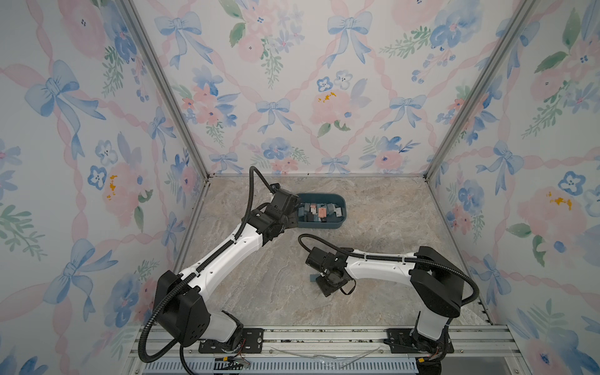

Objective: Put the eraser in the storage box
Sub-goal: Pick up the eraser from the center of the board, then place the eraser in the storage box.

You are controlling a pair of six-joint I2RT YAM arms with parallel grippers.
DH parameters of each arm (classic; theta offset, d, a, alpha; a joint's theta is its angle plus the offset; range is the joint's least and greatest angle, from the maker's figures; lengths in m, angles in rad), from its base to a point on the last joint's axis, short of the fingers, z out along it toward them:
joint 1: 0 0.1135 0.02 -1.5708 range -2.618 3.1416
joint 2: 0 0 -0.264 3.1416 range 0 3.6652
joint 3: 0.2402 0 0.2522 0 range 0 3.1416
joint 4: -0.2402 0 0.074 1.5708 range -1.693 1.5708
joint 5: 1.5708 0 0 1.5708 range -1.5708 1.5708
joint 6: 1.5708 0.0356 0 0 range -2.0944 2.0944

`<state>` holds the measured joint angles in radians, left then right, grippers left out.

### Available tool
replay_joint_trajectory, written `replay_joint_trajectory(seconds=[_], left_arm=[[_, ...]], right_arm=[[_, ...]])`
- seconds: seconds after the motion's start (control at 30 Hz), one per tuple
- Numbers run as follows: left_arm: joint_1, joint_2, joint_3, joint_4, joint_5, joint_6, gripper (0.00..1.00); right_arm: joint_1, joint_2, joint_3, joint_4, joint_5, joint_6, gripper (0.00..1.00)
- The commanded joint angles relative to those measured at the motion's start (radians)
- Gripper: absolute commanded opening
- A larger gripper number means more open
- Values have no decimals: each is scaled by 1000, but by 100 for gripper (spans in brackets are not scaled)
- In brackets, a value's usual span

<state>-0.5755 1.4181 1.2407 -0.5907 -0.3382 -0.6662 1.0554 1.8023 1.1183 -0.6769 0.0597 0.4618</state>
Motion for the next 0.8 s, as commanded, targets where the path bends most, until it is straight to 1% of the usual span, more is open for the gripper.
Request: replay_joint_trajectory(seconds=[0.0,0.23,0.57,0.77], left_arm=[[0,-25,-13,-2,-24,-13,61],[1,-28,-20,-2,-25,-12,61],[5,-34,-25,-2,-29,-11,61],[5,-54,-44,-3,-32,-11,61]], right_arm=[[-9,25,7,-12,-15,-11,49],[-33,-2,-9,0,-23,7,47],[-79,-80,-17,-4,-29,16,46],[-150,-142,11,-31,-40,-6,46]])
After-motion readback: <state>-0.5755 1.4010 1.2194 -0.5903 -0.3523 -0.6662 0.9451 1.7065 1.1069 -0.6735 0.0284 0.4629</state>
